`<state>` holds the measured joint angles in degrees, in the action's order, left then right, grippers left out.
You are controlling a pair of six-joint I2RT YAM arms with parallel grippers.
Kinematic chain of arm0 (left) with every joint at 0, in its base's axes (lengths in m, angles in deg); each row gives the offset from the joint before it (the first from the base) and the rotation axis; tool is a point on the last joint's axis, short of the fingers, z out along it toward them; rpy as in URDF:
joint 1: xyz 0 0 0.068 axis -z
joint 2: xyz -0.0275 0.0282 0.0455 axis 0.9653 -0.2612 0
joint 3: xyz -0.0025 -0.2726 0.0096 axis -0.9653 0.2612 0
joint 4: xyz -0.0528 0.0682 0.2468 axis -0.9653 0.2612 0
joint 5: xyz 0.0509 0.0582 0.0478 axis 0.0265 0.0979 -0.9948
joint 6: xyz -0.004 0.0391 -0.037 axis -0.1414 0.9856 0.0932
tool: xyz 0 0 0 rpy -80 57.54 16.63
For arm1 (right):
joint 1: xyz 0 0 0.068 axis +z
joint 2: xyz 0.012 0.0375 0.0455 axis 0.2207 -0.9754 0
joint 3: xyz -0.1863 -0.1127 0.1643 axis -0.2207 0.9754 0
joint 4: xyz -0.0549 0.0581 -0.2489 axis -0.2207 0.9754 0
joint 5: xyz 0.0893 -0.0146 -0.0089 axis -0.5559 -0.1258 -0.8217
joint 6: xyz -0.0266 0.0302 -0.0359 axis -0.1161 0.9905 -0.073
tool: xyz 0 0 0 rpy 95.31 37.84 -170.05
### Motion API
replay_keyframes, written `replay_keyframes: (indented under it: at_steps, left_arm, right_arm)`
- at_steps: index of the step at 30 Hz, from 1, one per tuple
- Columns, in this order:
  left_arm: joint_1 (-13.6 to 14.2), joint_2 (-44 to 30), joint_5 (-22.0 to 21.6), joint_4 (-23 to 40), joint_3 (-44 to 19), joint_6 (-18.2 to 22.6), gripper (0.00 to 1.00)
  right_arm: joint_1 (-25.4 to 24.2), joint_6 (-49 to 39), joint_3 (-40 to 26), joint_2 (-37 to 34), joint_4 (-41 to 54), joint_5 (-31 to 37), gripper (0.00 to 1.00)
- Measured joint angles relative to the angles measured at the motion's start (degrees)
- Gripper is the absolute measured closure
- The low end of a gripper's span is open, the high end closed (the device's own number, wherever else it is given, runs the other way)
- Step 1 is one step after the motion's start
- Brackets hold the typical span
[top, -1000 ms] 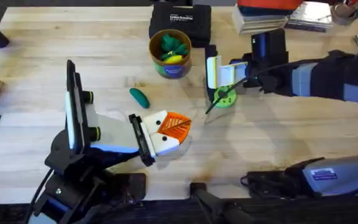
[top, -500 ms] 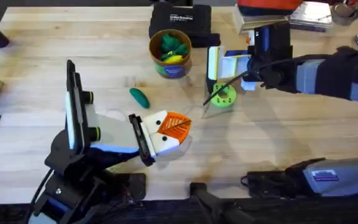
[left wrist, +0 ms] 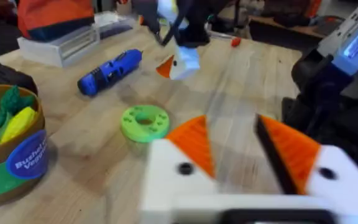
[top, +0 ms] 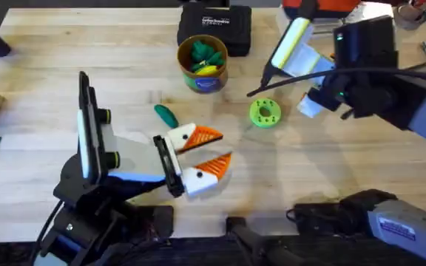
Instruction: Pick up the gripper from the table and insert it into the empty holder that is missing its gripper. Then pick up a screw, insert it into the mounting hole, and use the screwdriver to tighten it. Finally, clean up the table by picking up the vegetable and placing it into the bucket.
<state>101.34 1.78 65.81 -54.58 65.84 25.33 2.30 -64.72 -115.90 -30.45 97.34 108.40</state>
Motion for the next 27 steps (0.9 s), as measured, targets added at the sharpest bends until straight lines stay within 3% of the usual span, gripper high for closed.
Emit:
replay_keyframes:
  at_steps: [3,5,11,18,23,27]
  left_arm:
    - [0.0,0.0,0.0,0.0,0.0,0.1,0.144]
    - [0.0,0.0,0.0,0.0,0.0,-0.1,0.024]
    - [0.0,0.0,-0.5,-0.1,0.0,0.2,0.015]
    - [0.0,0.0,-6.0,-6.8,-0.1,1.0,0.015]
    - [0.0,-0.8,-15.4,4.6,-6.3,1.1,0.016]
    - [0.0,-6.9,-24.8,16.0,-17.6,1.2,0.015]
  right_arm:
    - [0.1,6.0,-0.8,5.7,8.1,-0.1,0.008]
    - [0.6,9.7,-1.3,9.8,13.0,-0.8,0.008]
    - [3.8,19.5,-2.1,21.5,24.7,-10.6,0.007]
    - [4.5,28.5,-4.0,31.6,26.4,-31.8,0.008]
    - [4.6,34.8,-4.1,33.5,26.9,-39.8,0.008]
    - [4.6,37.2,-4.1,33.5,27.5,-42.0,0.008]
